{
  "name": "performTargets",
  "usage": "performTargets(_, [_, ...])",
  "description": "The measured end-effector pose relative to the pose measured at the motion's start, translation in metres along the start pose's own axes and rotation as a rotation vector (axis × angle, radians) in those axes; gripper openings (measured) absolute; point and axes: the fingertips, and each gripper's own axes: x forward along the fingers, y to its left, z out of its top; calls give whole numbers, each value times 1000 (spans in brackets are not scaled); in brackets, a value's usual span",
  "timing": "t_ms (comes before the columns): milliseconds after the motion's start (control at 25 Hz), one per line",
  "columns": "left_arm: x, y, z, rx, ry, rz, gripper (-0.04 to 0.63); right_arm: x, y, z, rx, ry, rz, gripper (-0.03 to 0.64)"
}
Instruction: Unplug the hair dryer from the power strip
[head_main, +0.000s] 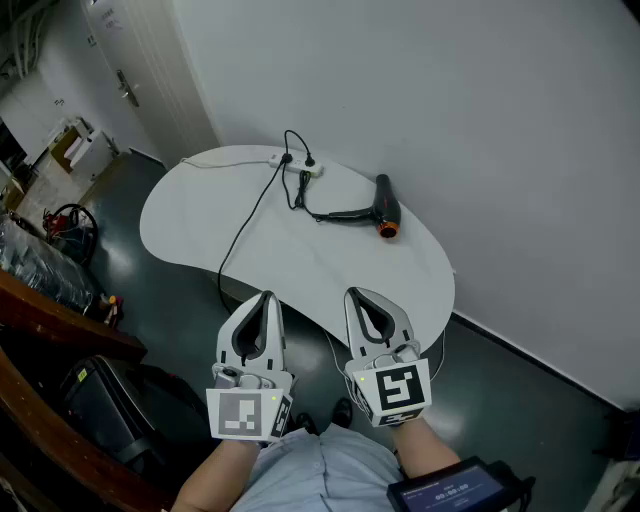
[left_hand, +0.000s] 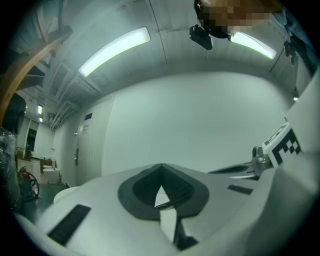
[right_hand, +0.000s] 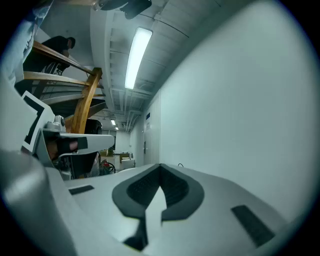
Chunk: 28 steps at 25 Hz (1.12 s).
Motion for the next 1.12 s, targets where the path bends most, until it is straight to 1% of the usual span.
performTargets(160, [6,0,-3,-1,4,20,-3,4,-6,1,-5,-12,20,-2])
performTargets(280, [9,2,-5,-4,13,35,-3,7,-12,-1,44,-13,33,0])
performTargets(360, [11,4,-8,-2,22,44,-3,12,-15,-3,59,-7,41,0])
performTargets(640, [18,22,-19,-16,47,66,-2,32,-14,-12,56,18,41,0])
performTargets(880, [36,48,-34,-41,49,49,-3,62,-11,-19,46,39,19,0])
performTargets(1120, [85,66,-43,-76,54,-15,-3,109,-31,-20,51,68,-42,0])
